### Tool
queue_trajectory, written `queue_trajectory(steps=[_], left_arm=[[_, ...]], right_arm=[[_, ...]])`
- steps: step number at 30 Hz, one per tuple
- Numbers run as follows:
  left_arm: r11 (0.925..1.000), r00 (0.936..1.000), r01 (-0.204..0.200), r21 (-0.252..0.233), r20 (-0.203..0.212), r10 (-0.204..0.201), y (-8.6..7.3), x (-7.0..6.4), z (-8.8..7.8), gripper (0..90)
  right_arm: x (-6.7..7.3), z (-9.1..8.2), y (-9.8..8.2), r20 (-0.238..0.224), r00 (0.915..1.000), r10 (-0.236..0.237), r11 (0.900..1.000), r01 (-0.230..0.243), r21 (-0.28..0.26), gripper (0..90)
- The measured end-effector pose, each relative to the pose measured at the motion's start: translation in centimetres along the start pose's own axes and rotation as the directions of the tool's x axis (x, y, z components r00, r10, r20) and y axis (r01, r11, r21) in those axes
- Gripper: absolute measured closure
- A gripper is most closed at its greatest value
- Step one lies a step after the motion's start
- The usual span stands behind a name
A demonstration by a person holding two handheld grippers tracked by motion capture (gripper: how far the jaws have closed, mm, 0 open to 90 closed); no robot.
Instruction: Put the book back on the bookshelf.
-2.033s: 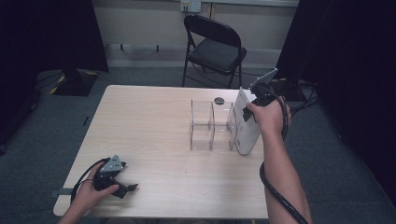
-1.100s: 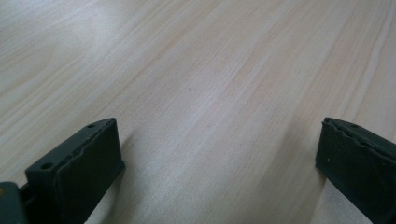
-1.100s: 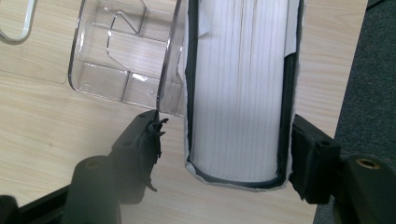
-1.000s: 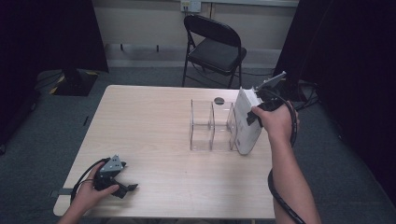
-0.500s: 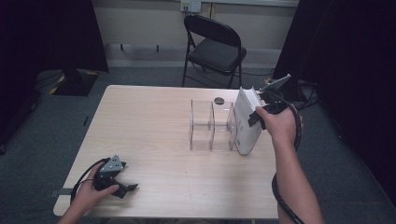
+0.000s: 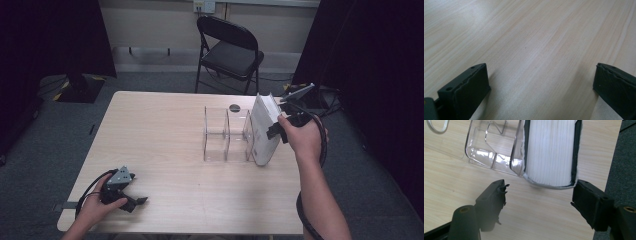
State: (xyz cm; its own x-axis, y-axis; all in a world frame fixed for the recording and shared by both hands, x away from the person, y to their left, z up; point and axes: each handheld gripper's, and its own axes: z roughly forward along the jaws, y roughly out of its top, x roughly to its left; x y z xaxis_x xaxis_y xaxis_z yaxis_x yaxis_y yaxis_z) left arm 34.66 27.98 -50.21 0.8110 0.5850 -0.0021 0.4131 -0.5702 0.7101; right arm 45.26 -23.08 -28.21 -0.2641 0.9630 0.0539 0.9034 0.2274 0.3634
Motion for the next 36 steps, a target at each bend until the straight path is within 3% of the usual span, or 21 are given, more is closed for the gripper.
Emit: queue_trajectory(steps=[15,28,36], left_arm=[[1.0000,1.0000,0.002,-0.010,-0.002,-0.002,0.0,0.0,0.1,0.0],[1.0000,1.0000,0.002,-0.009,-0.002,-0.002,0.0,0.0,0.1,0.0],[0.9999,1.0000,0.002,-0.010,-0.002,-0.002,0.0,0.0,0.1,0.0]], right_arm=[[0.4,0.2,-1.4,-0.023,0.9984,-0.051,0.999,0.051,-0.001,25.7],[1.6,0.2,-2.0,-0.055,0.9937,-0.098,0.995,0.097,-0.017,25.7],[3.0,0.8,-2.5,-0.076,0.9855,-0.152,0.988,0.150,-0.020,25.3]])
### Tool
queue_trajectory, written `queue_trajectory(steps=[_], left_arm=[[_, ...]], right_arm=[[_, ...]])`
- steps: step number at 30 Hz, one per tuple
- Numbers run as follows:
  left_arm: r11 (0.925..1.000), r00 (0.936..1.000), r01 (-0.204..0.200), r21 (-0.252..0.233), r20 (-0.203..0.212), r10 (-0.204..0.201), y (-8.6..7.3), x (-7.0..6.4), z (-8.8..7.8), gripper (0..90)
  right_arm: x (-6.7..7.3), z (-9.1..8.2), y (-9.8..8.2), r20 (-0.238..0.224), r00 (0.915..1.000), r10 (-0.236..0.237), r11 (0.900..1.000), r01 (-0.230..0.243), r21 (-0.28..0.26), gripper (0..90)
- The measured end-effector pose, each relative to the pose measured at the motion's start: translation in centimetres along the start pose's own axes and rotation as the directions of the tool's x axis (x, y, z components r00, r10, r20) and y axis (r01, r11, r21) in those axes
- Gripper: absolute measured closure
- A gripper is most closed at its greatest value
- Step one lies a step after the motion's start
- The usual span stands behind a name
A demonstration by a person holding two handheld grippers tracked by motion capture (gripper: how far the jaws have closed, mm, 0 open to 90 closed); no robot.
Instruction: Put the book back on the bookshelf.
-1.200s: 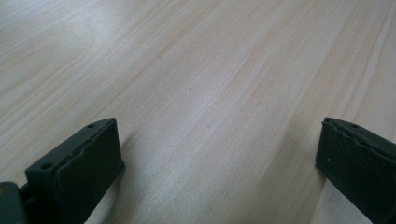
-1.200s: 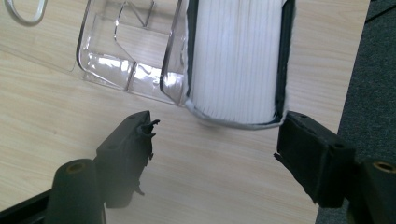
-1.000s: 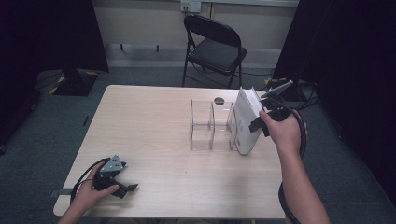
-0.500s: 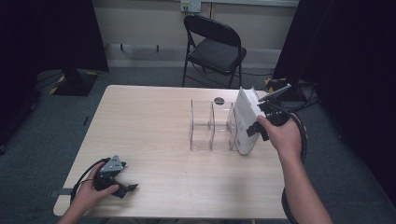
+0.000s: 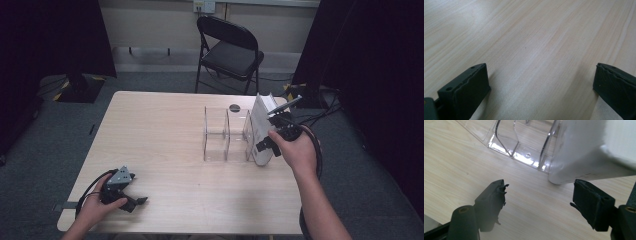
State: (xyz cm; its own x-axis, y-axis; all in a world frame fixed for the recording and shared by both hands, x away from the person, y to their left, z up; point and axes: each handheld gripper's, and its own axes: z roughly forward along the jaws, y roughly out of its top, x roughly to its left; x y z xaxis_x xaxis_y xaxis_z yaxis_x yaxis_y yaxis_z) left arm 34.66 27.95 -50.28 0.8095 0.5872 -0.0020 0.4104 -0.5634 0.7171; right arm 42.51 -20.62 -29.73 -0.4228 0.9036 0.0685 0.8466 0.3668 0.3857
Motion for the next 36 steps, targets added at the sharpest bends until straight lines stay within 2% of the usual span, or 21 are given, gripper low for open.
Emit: queue_trajectory(steps=[2,5,11,14,36], left_arm=[[1.0000,1.0000,0.000,0.000,0.000,0.000,0.0,0.0,0.0,0.0],[1.0000,1.0000,0.000,0.000,0.000,0.000,0.0,0.0,0.0,0.0],[1.0000,1.0000,0.000,0.000,0.000,0.000,0.0,0.0,0.0,0.0],[1.0000,1.0000,0.000,0.000,0.000,0.000,0.0,0.0,0.0,0.0],[1.0000,1.0000,0.000,-0.003,-0.002,0.000,0.0,0.0,0.0,0.0]], right_arm=[[0.3,0.2,0.0,0.004,0.9994,-0.033,0.999,0.033,-0.003,25.3],[0.9,0.5,0.0,0.007,0.9993,-0.037,0.999,0.037,0.006,25.0],[1.8,1.0,-0.2,-0.017,0.9975,-0.069,0.998,0.069,-0.001,24.8],[2.2,1.5,-0.4,-0.018,0.9949,-0.099,0.995,0.099,-0.010,24.6],[3.8,3.5,-0.6,-0.057,0.9878,-0.145,0.989,0.144,-0.029,23.3]])
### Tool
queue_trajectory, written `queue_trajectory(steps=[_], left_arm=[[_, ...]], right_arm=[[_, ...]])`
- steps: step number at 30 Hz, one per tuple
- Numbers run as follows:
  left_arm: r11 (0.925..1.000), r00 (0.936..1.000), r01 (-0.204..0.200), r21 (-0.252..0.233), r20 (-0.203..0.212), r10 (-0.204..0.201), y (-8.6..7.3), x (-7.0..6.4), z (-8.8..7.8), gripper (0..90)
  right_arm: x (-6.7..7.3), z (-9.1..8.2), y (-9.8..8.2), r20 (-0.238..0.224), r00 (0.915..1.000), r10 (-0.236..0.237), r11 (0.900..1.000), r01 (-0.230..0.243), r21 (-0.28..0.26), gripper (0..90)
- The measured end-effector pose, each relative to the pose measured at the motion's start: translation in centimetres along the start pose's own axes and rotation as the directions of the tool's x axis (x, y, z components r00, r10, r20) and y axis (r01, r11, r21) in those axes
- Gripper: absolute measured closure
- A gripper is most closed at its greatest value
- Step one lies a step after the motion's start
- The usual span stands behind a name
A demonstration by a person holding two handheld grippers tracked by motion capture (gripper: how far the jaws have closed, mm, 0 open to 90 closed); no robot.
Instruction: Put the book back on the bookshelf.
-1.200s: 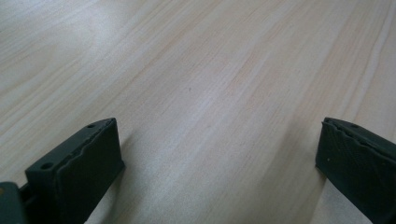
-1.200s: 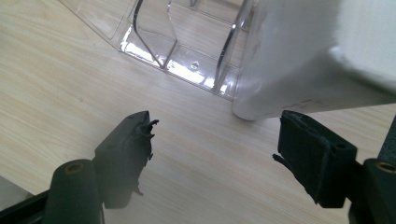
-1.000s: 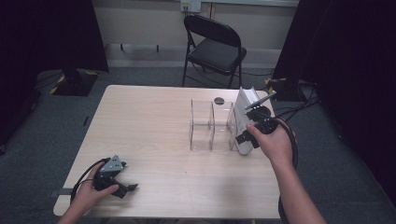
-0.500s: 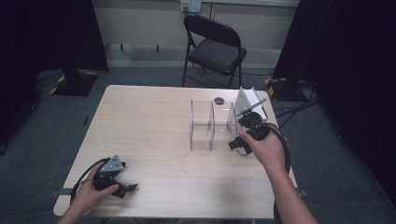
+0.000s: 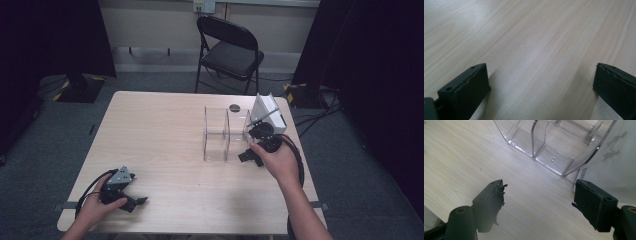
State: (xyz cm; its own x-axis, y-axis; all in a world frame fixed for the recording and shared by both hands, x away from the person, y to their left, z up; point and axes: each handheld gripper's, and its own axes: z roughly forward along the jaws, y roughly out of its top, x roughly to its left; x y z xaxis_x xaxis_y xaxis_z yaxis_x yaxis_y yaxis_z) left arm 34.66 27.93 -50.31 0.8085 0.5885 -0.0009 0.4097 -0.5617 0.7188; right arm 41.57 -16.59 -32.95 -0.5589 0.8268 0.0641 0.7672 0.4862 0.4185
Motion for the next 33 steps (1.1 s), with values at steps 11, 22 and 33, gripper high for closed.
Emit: queue_trajectory(steps=[11,22,33], left_arm=[[1.0000,1.0000,0.000,-0.001,0.000,0.000,0.0,0.0,0.0,0.0],[1.0000,1.0000,0.000,0.000,0.000,0.000,0.0,0.0,0.0,0.0],[0.9999,0.9999,0.011,-0.003,0.006,-0.011,0.0,-0.1,0.0,0.0]], right_arm=[[0.7,0.8,0.0,-0.021,0.9997,-0.012,1.000,0.012,-0.028,22.9],[1.1,2.0,-0.5,-0.048,0.9985,-0.024,0.999,0.023,-0.025,22.3],[1.7,3.1,-0.8,-0.063,0.9972,-0.039,0.998,0.036,-0.048,21.2]])
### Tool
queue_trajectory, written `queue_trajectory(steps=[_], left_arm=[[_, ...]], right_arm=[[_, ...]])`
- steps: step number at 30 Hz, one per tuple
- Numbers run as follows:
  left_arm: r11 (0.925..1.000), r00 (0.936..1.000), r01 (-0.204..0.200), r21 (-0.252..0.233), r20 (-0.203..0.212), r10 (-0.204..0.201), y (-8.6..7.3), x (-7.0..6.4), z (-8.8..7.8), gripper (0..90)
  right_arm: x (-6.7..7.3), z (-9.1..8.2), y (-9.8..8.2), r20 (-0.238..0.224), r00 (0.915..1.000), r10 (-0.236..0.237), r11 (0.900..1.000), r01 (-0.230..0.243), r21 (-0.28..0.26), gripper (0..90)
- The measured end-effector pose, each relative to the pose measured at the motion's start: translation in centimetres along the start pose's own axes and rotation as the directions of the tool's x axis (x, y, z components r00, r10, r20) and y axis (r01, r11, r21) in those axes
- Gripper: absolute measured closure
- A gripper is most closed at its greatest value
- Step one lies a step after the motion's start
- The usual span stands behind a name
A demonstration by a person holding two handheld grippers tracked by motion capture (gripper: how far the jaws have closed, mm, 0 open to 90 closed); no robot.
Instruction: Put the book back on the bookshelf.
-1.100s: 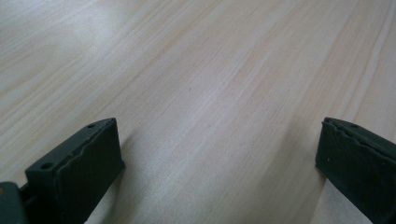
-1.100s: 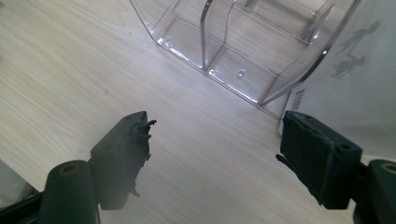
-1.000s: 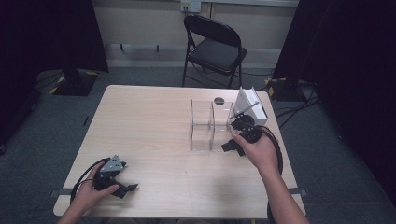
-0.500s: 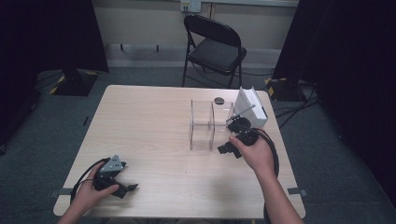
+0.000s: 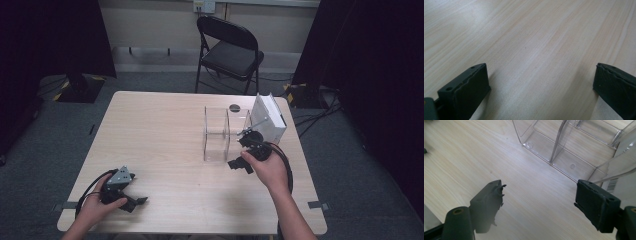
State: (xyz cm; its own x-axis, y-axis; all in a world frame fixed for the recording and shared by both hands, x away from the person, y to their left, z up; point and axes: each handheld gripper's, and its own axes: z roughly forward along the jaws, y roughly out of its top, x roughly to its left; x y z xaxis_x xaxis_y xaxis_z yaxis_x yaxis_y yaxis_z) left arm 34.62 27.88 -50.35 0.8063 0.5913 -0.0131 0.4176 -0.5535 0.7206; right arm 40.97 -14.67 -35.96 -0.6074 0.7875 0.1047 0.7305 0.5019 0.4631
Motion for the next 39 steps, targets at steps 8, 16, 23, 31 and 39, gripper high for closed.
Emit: queue_trajectory(steps=[8,16,23,31,39], left_arm=[[1.0000,1.0000,0.001,0.001,0.001,-0.001,0.0,0.0,0.0,0.0],[1.0000,1.0000,0.001,0.001,0.001,-0.001,0.0,0.0,0.0,0.0],[1.0000,1.0000,0.000,0.001,0.001,0.000,0.0,0.0,0.0,0.0],[1.0000,1.0000,0.001,0.001,0.000,-0.001,0.0,0.0,0.0,0.0],[1.0000,1.0000,0.001,0.001,0.001,-0.001,0.0,0.0,0.0,0.0]], right_arm=[[0.3,0.9,-0.3,-0.012,0.9999,-0.009,1.000,0.009,-0.013,20.9],[0.7,1.8,-0.5,-0.021,0.9995,-0.025,1.000,0.025,-0.013,20.9],[1.3,3.1,-0.7,-0.033,0.9990,-0.028,0.999,0.028,-0.016,20.9],[1.9,4.5,-1.1,-0.046,0.9978,-0.049,0.999,0.048,-0.010,20.8],[3.3,6.6,-1.4,-0.087,0.9932,-0.078,0.997,0.076,-0.021,20.9]])
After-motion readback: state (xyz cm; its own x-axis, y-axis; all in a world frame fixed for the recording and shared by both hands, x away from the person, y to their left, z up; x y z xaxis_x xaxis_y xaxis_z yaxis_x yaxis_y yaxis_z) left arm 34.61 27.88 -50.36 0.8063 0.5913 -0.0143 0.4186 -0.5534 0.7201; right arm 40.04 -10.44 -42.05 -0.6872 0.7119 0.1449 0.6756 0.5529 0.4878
